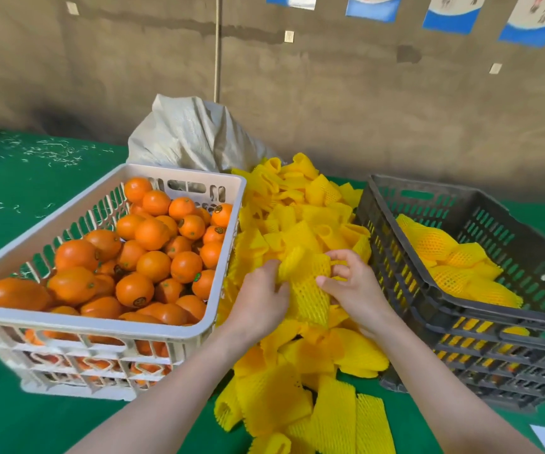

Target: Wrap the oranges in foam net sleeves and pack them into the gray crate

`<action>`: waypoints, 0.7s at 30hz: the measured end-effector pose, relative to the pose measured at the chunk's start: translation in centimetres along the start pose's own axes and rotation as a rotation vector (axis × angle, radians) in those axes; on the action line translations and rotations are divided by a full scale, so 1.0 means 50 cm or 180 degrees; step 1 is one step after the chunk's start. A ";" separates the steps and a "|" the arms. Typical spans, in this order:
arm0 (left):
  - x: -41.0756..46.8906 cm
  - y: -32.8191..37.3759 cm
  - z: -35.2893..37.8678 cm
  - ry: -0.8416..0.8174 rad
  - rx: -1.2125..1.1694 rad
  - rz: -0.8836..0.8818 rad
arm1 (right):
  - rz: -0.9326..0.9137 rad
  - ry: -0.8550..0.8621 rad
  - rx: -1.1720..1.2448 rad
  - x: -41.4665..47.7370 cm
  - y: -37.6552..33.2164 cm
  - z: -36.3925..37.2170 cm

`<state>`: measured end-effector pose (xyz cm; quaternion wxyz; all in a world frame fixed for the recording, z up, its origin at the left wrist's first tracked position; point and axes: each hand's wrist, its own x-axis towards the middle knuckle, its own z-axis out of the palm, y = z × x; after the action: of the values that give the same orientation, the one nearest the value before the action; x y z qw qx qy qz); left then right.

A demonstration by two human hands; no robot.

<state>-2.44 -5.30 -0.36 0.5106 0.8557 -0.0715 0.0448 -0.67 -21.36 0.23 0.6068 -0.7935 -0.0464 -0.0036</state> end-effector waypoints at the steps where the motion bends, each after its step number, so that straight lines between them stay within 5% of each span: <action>1: -0.003 -0.003 -0.008 0.0002 0.0529 0.0242 | -0.0138 0.0108 -0.0286 -0.001 -0.002 0.009; 3: -0.004 -0.010 -0.020 -0.0092 0.1098 0.0425 | -0.0825 0.0291 -0.0995 -0.005 -0.009 0.034; 5: -0.006 -0.010 -0.035 -0.0108 0.0882 0.0494 | -0.1438 0.0250 -0.1216 -0.006 -0.021 0.070; 9: 0.007 -0.004 -0.104 -0.0450 0.0060 0.0671 | -0.1640 0.0637 -0.1359 0.015 -0.037 0.122; 13: 0.041 -0.036 -0.219 -0.1775 -0.1214 0.0067 | -0.1870 0.0649 -0.1364 0.030 -0.058 0.166; 15: 0.083 -0.078 -0.273 -0.1470 -0.1527 -0.0526 | -0.1915 0.0520 -0.1373 0.041 -0.071 0.194; 18: 0.159 -0.168 -0.334 -0.0509 0.0782 -0.0608 | -0.1827 0.0081 -0.1358 0.058 -0.086 0.247; 21: 0.169 -0.236 -0.351 -0.1213 0.2952 -0.1216 | -0.1774 -0.0267 -0.1324 0.064 -0.082 0.294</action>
<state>7.79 15.05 -1.01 0.0561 0.9822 0.0214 -0.1782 1.48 -5.91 0.51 0.4055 -0.8564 -0.2844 -0.1458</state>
